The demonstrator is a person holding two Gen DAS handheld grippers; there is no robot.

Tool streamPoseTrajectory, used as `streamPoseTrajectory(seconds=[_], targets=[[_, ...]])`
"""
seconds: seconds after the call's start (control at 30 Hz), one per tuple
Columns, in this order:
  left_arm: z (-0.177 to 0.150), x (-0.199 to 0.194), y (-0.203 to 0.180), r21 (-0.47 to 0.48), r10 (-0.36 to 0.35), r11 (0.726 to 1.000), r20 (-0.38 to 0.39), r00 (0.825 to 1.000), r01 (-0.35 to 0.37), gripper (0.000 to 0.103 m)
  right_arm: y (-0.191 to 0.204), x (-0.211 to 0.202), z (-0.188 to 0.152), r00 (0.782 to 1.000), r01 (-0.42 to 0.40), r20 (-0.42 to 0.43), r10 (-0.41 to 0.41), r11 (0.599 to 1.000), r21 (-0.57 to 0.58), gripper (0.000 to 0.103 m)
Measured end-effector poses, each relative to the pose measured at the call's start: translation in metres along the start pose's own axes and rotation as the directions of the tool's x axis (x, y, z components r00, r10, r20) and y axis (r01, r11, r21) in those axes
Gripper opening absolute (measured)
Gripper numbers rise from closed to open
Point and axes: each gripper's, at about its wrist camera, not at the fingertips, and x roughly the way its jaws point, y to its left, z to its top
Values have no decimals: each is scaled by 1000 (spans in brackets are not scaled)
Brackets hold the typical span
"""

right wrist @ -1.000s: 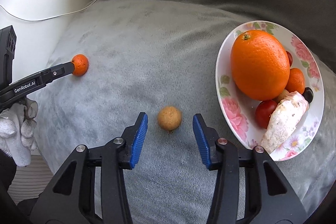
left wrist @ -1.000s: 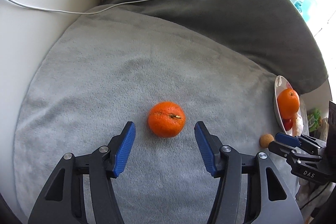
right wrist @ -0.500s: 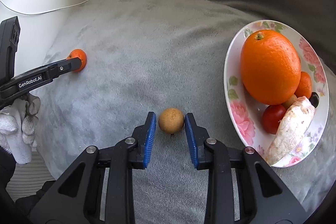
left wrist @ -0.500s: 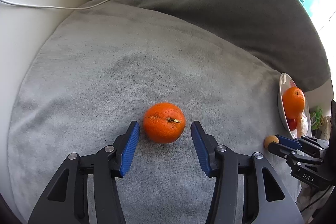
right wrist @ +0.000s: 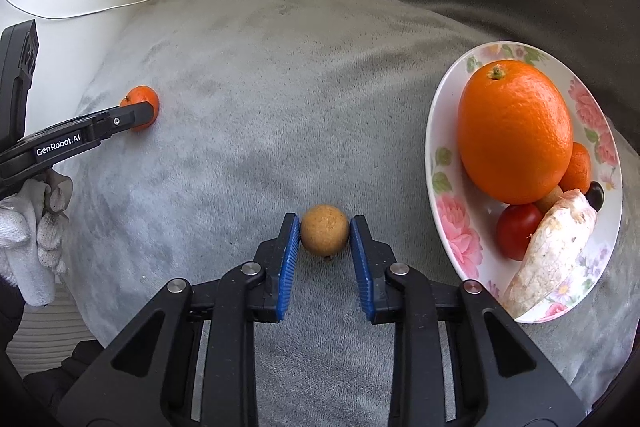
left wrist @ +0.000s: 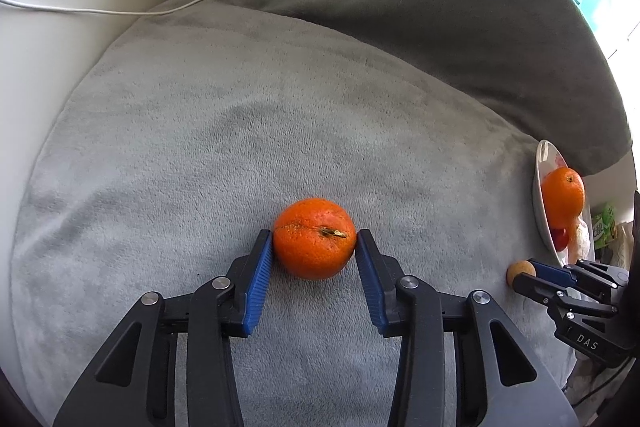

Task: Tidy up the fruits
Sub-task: 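Close the left tool on the mandarin while the right tool grasps the kiwi, then carry the mandarin with the left tool while the right tool carries the kiwi over the plate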

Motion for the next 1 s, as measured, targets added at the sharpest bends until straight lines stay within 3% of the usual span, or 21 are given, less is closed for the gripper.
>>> streamPoseTrajectory(seconds=[0.5, 1.0], targets=[[-2, -22, -14, 35, -15, 999, 39, 999, 14, 40, -5, -31, -3, 997, -25, 70, 22, 999, 37, 27], [10, -34, -71, 141, -85, 987, 62, 994, 75, 40, -40, -88, -18, 986, -37, 167, 17, 993, 115, 27]])
